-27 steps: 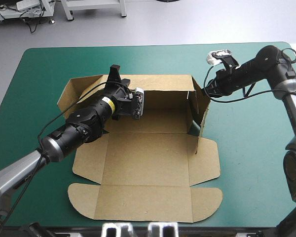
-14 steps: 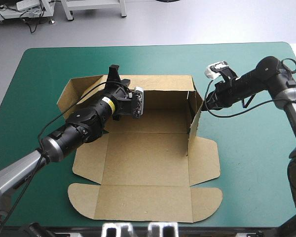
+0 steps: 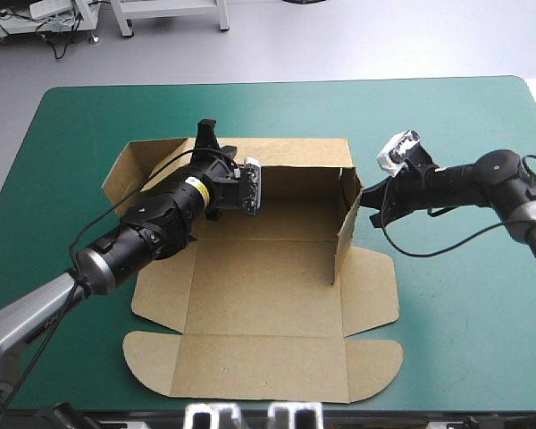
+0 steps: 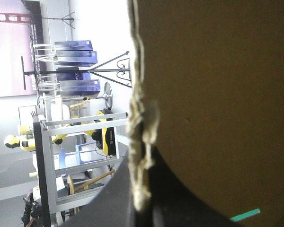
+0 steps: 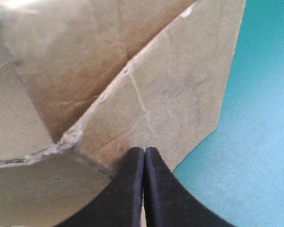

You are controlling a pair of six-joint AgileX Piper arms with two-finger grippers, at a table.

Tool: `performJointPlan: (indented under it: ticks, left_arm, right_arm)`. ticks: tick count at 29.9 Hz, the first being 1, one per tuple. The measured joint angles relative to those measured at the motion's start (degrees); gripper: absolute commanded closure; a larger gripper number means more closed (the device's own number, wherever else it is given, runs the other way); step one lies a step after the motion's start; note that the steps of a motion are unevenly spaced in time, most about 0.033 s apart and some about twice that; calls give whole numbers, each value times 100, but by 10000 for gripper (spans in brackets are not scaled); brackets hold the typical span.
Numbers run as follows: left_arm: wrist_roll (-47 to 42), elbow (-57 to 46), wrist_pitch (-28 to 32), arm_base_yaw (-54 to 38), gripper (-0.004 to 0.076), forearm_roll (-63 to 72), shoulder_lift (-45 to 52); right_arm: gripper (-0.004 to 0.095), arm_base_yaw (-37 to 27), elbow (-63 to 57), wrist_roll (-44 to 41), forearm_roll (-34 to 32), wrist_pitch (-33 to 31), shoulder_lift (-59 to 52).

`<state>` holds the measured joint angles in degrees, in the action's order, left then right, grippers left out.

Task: Fold the box

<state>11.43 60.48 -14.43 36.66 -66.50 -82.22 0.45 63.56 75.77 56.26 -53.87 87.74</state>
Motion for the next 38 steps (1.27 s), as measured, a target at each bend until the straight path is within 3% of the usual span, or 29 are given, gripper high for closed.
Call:
performJointPlan:
  ticks: [8,21,24,27,30,38]
  left_arm:
    - [128,-210,39,155,734,-265,5]
    - [41,-399,107,155,734,-411,51]
    - [41,-399,109,155,734,-414,51]
    - [41,-399,109,155,734,-414,51]
    - [41,-399,109,155,734,-419,51]
    - [39,-399,120,155,734,-414,51]
  right_arm:
    - [932,-7,-1016,1506,1016,807,-617]
    - [913,-7,-1890,3204,1759,1295,-953]
    - [746,-7,-1932,3223,1700,1357,-958]
    - [386,-7,-1932,3188,1578,1280,-958]
    - [129,-7,-1932,2866,1488,1107,-958]
    - [125,226,-1932,2571,1618,940,-958]
